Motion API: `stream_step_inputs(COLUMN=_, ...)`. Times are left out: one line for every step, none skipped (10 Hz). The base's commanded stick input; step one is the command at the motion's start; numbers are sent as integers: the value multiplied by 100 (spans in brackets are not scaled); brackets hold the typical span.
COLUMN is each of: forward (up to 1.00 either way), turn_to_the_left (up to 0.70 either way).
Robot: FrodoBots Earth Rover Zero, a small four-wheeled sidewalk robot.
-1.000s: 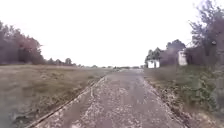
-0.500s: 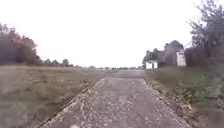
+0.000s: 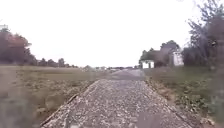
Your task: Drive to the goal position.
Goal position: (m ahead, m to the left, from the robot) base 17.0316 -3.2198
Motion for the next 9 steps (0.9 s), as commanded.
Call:
stream_step_inputs(forward=100, turn_to_the_left=-9)
stream_step_inputs(forward=100, turn_to_the_left=0)
stream_step_inputs(forward=100, turn_to_the_left=0)
stream_step_inputs(forward=100, turn_to_the_left=0)
stream_step_inputs(forward=100, turn_to_the_left=0)
stream_step_inputs(forward=100, turn_to_the_left=0)
stream_step_inputs(forward=100, turn_to_the_left=0)
stream_step_inputs(forward=100, turn_to_the_left=0)
stream_step_inputs(forward=100, turn_to_the_left=0)
